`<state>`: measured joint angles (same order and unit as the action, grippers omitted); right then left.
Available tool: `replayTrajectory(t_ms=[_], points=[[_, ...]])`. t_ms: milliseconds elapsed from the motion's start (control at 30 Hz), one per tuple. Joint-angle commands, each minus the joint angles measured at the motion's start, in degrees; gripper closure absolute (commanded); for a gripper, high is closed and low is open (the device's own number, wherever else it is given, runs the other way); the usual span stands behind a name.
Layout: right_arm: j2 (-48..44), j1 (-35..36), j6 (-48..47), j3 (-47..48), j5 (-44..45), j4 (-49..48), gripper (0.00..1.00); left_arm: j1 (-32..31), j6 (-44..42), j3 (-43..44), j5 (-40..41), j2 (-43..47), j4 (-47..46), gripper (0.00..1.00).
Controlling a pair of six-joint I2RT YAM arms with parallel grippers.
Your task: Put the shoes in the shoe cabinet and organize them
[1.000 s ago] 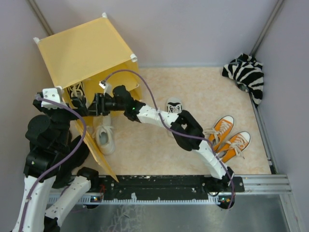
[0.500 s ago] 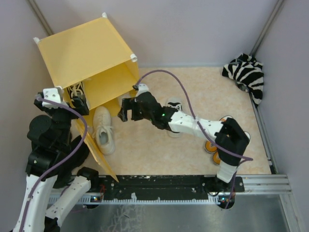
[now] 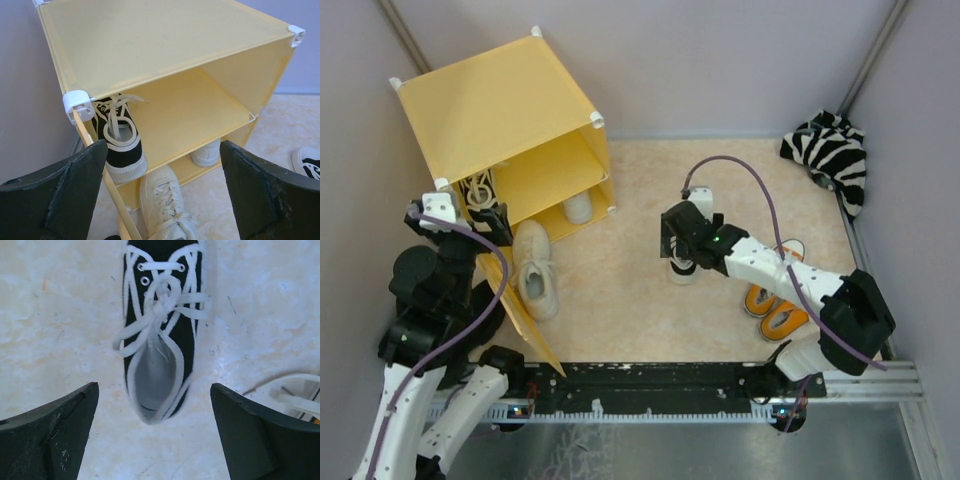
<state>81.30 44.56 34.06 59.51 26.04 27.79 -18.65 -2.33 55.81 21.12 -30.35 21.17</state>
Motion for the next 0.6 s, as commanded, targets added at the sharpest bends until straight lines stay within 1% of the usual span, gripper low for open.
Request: replayTrajectory(t_ms=[0, 67, 133, 233, 300, 433, 567], points=[[-1.74, -1.71, 0.93, -1.21, 4.14, 3.31, 0.08, -0.15, -0.12, -0.59, -2.19, 0.76, -2.84, 0.01], [-1.66, -4.18, 0.88, -2.51, 1.85, 2.40, 0.13, -0.15, -0.37, -0.70, -2.39, 0.94, -2.95, 0.01], [-1.65, -7.11, 0.10, -3.91, -1.35, 0.14, 0.20, -0.15, -0.61, -0.92, -2.58, 1.11, -3.06, 0.01], [-0.41, -10.43, -1.95, -4.95, -5.89, -3.02, 0.25, -0.15, -0.97, -1.39, -2.59, 1.32, -3.23, 0.01], [1.29, -11.70, -3.47, -4.89, -8.01, -4.63, 0.31, -0.15, -1.39, -1.61, -2.43, 1.34, -3.37, 0.01], [5.09, -12.12, -5.85, -4.98, -13.08, -8.36, 0.34, -0.11, -2.07, -2.06, -1.99, 1.43, -3.75, 0.01], [8.07, -12.12, -4.81, -6.48, -17.01, -11.62, 0.36, -0.15, -2.66, -2.20, -1.88, 1.34, -3.68, 0.01]])
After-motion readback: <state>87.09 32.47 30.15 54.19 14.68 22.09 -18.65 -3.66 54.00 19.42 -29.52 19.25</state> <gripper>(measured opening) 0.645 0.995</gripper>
